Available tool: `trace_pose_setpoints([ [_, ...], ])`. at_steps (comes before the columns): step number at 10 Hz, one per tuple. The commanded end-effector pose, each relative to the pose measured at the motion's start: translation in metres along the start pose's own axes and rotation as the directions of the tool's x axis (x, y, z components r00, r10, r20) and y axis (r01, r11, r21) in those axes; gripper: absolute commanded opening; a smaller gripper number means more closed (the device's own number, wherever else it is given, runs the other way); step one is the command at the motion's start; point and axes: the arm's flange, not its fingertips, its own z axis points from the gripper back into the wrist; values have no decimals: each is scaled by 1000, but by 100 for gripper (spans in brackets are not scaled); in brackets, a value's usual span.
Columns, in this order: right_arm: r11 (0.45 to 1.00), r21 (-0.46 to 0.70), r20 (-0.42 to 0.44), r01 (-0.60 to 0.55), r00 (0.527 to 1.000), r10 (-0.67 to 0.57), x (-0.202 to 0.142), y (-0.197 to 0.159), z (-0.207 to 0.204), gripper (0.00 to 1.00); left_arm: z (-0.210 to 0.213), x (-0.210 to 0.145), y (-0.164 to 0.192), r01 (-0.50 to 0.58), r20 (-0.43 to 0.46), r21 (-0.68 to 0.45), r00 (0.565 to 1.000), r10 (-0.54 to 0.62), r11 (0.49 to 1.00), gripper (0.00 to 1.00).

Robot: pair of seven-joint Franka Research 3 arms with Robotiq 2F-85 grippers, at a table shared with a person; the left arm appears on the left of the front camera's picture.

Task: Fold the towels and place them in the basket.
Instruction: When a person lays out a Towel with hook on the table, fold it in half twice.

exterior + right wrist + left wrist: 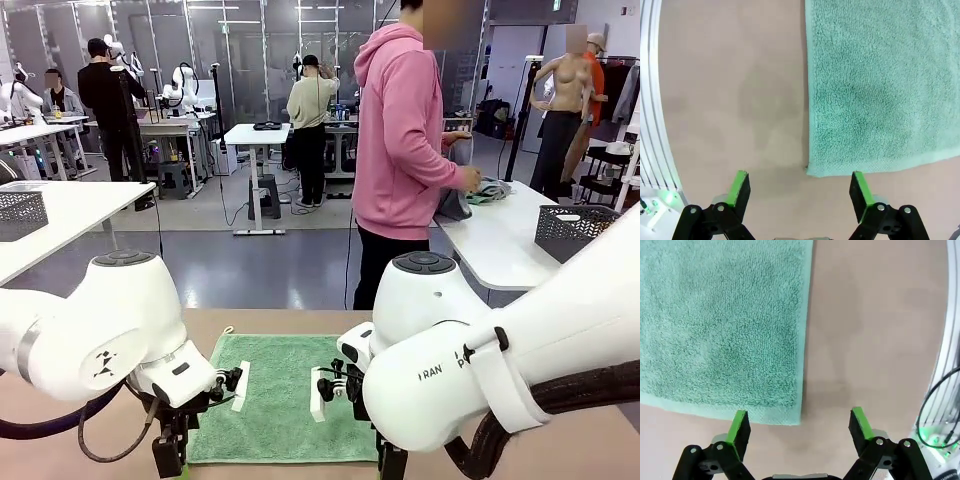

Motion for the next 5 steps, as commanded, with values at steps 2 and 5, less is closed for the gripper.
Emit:
trace_pose_setpoints([
  [2,1000,-10,-6,-15,1000,15,-3,-6,-11,100,-16,-6,3,-7,-8,26,1000,8,1000,100],
  [5,999,-27,3,-18,1000,18,-7,-8,-15,100,-26,-7,6,-13,-18,11,1000,13,1000,100],
])
